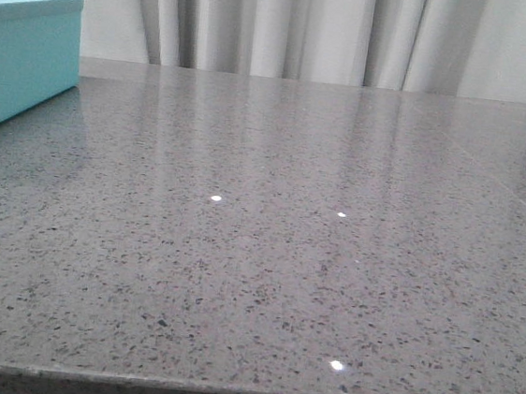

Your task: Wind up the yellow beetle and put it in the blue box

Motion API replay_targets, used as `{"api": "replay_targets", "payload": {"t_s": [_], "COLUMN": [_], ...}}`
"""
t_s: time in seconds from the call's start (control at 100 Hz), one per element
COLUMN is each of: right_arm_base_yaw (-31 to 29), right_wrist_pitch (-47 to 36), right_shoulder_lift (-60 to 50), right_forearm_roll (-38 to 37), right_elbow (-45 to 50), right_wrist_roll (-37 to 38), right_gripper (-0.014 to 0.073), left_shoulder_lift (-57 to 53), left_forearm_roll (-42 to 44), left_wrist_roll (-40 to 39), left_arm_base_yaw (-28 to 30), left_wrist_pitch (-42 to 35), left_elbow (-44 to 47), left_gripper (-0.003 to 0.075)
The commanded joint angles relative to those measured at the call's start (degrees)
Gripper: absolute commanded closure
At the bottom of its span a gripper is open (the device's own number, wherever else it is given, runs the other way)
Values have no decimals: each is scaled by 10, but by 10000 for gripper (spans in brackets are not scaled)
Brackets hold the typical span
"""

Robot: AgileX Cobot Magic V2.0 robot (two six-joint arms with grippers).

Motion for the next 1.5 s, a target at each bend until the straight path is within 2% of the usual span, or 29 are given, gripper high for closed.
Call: {"api": "replay_targets", "payload": {"t_s": [0.0, 0.12, 0.17, 0.3, 0.45, 0.7, 0.78, 0.83, 0.95, 1.49], "right_arm_base_yaw": [1, 1, 1, 1, 1, 1, 1, 1, 1, 1], "right_wrist_pitch": [-49, -49, -49, -49, -49, -49, -49, -48, -46, -45], "right_shoulder_lift": [5, 5, 5, 5, 5, 5, 5, 5, 6, 6], "right_forearm_roll": [-9, -9, -9, -9, -9, -9, -9, -9, -9, -9], "right_elbow": [-14, -14, -14, -14, -14, -14, -14, -14, -14, -14], "right_wrist_roll": [-5, -5, -5, -5, -5, -5, -5, -5, -5, -5], "right_gripper": [661, 661, 661, 661, 661, 661, 661, 661, 661, 661], "left_shoulder_lift": [-7, -33, -45, -79, -131, -236, -244, -244, -244, -244], "left_forearm_roll": [-1, 7, 19, 104, 160, 162, 156, 154, 154, 152], "left_wrist_roll": [-1, -6, -14, -91, -171, -172, -172, -172, -172, -169], "left_arm_base_yaw": [-22, -34, -34, -34, -29, 12, 16, 16, 16, 9], "left_wrist_pitch": [-42, -82, -126, -243, -318, -323, -364, -328, -318, -315], "left_elbow": [-9, 11, 26, 84, 159, 238, 274, 272, 272, 272], "left_gripper": [739, 739, 739, 739, 739, 739, 739, 739, 739, 739]}}
